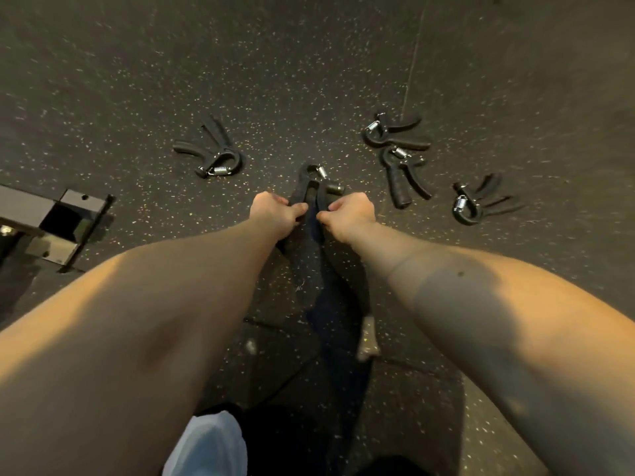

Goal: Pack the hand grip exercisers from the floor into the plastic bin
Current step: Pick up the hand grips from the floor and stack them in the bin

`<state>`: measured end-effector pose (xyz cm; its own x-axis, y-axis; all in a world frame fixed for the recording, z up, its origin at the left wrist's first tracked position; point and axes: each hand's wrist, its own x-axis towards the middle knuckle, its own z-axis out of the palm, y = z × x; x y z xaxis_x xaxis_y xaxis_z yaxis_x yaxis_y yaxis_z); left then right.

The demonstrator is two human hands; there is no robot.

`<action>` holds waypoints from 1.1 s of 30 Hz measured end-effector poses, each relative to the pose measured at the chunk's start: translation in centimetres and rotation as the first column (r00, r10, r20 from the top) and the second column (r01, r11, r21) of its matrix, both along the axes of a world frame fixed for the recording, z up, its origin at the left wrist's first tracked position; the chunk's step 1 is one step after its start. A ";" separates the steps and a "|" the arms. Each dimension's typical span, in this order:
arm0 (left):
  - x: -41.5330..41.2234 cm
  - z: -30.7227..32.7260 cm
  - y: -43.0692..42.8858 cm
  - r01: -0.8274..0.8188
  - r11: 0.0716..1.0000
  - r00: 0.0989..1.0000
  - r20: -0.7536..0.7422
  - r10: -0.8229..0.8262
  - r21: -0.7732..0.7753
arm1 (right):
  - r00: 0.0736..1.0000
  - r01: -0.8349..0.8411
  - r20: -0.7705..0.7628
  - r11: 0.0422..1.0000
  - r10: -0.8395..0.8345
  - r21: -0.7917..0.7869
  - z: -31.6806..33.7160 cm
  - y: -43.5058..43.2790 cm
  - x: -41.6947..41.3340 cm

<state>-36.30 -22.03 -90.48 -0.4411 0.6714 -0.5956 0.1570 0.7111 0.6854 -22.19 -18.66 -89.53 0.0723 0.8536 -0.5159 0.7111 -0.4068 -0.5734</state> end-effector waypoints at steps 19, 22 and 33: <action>20.6 23.7 -12.3 0.282 0.959 0.839 0.480 -0.256 0.019 | 0.983 0.108 -0.141 0.993 -0.115 -0.057 25.7 -18.1 22.4; 24.0 25.4 -14.6 0.349 0.933 0.813 0.469 -0.346 0.084 | 0.957 0.217 -0.179 0.974 -0.227 -0.070 28.8 -21.6 26.0; 33.4 24.5 -21.0 0.811 0.492 0.528 -0.032 -0.849 0.316 | 0.494 0.772 -0.561 0.632 -0.664 -0.068 26.4 -29.4 38.5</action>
